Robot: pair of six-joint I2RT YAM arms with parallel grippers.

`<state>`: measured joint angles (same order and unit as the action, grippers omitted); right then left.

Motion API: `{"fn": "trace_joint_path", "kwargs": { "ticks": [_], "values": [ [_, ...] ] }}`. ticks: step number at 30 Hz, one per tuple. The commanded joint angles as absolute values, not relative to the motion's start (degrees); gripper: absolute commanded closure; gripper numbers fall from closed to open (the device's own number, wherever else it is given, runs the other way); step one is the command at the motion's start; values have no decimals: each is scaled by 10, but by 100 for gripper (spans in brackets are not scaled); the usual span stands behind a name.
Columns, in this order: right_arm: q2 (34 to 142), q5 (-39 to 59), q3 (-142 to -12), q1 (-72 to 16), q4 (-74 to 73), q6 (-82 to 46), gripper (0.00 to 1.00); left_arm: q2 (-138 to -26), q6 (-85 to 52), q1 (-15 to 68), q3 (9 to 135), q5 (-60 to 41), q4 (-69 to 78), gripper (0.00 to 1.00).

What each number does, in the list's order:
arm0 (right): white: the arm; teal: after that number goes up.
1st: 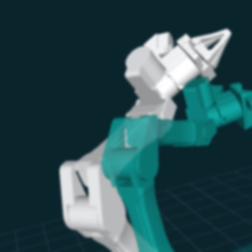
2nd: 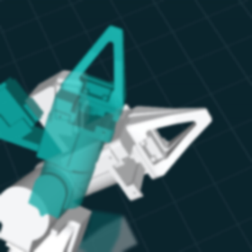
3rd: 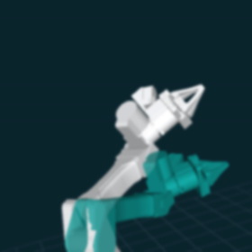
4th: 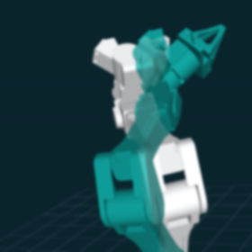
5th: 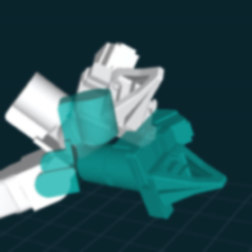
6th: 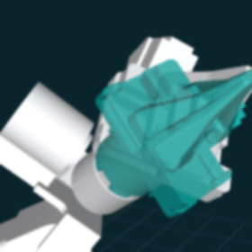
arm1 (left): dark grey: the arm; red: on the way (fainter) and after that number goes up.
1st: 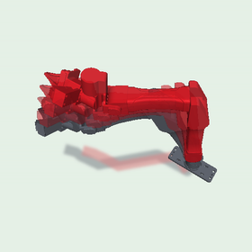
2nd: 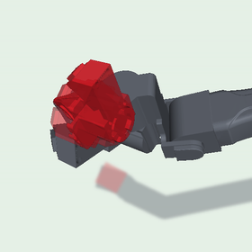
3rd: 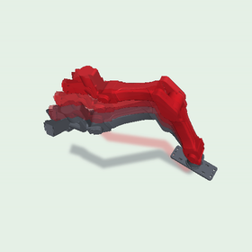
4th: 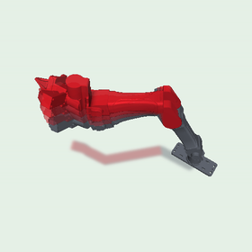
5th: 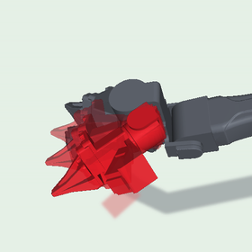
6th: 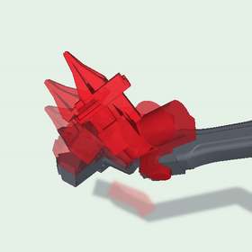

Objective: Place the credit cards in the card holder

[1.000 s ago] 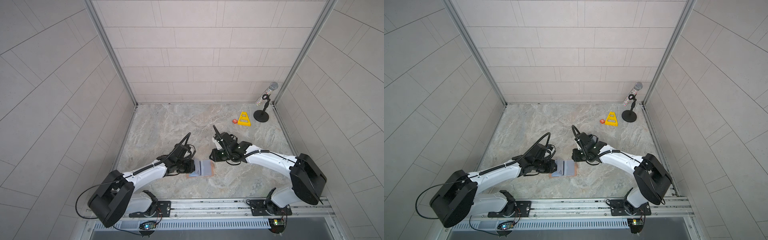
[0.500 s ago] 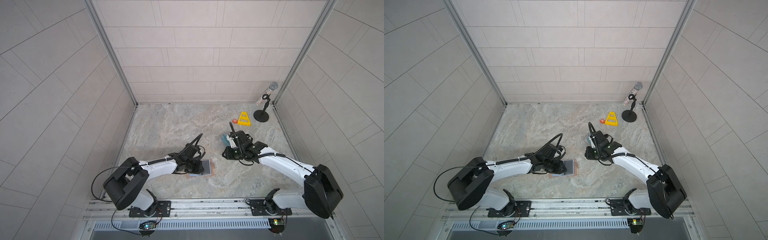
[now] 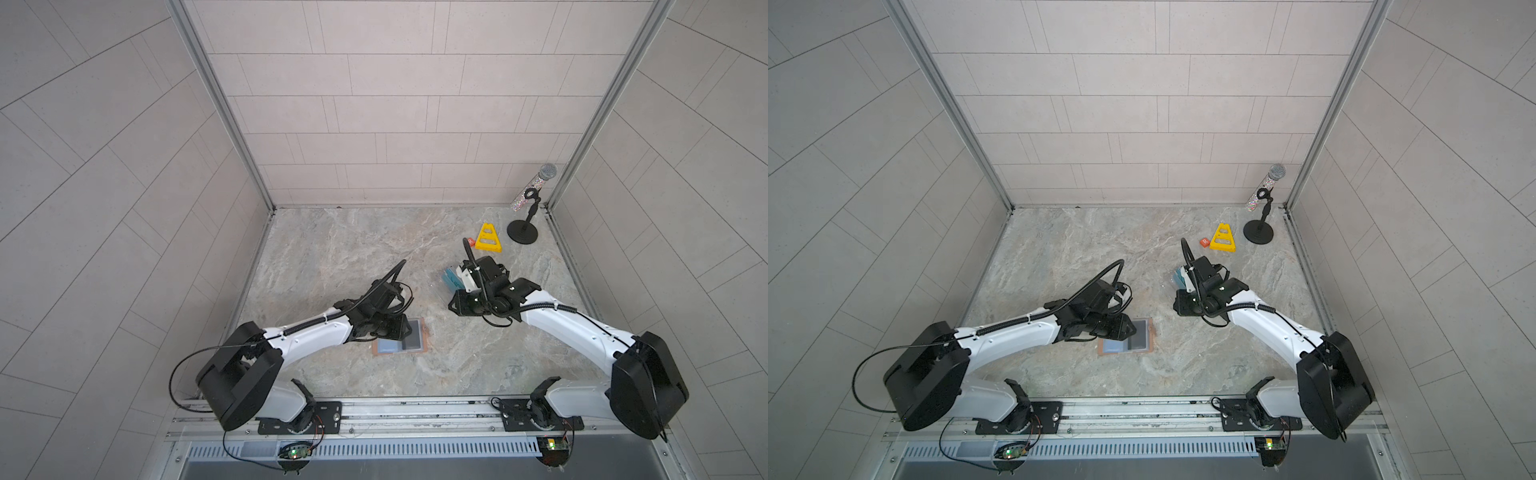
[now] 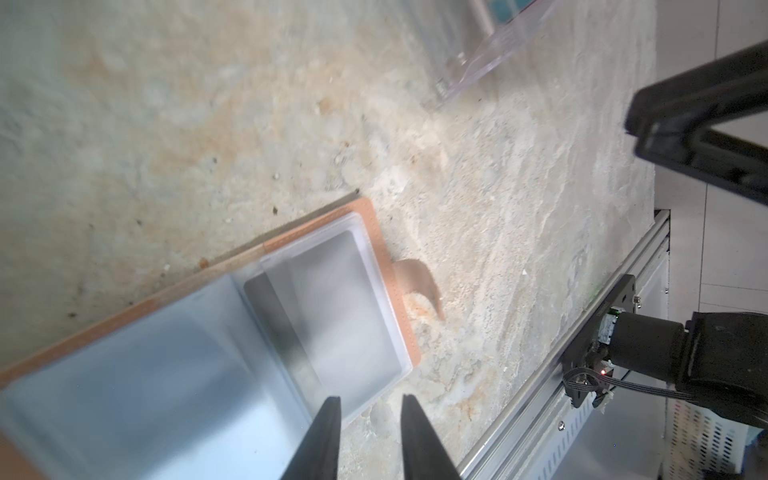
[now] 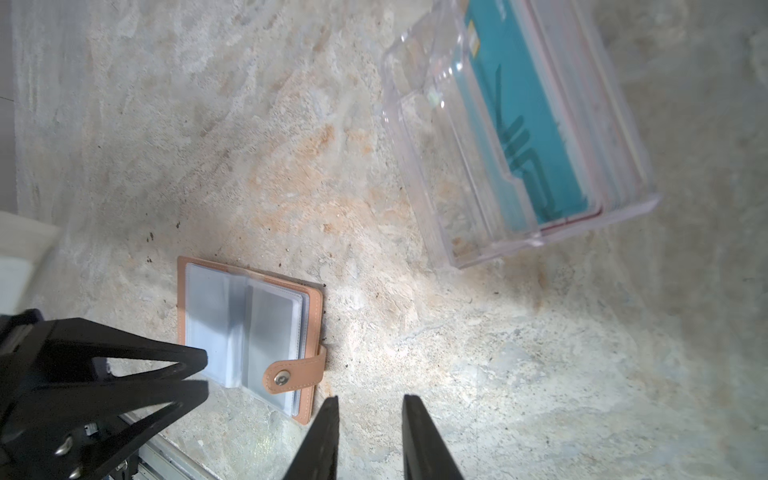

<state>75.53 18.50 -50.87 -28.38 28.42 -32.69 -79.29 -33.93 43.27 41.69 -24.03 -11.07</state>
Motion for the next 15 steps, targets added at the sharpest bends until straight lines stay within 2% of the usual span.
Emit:
{"fn": "trace_joint_path", "kwargs": {
  "ticks": [1,8,10,15],
  "values": [
    [764,182,-537,-269,307,-282,70,-773,-327,427,449,-215,-155,65],
    [802,165,-589,-228,335,-198,64,-787,-343,408,493,-201,-171,60],
    [821,157,-613,-213,352,-175,63,-810,-354,401,513,-206,-165,59],
    [879,157,-671,-187,396,-121,57,-891,-361,396,596,-214,-181,50]
  ]
}}
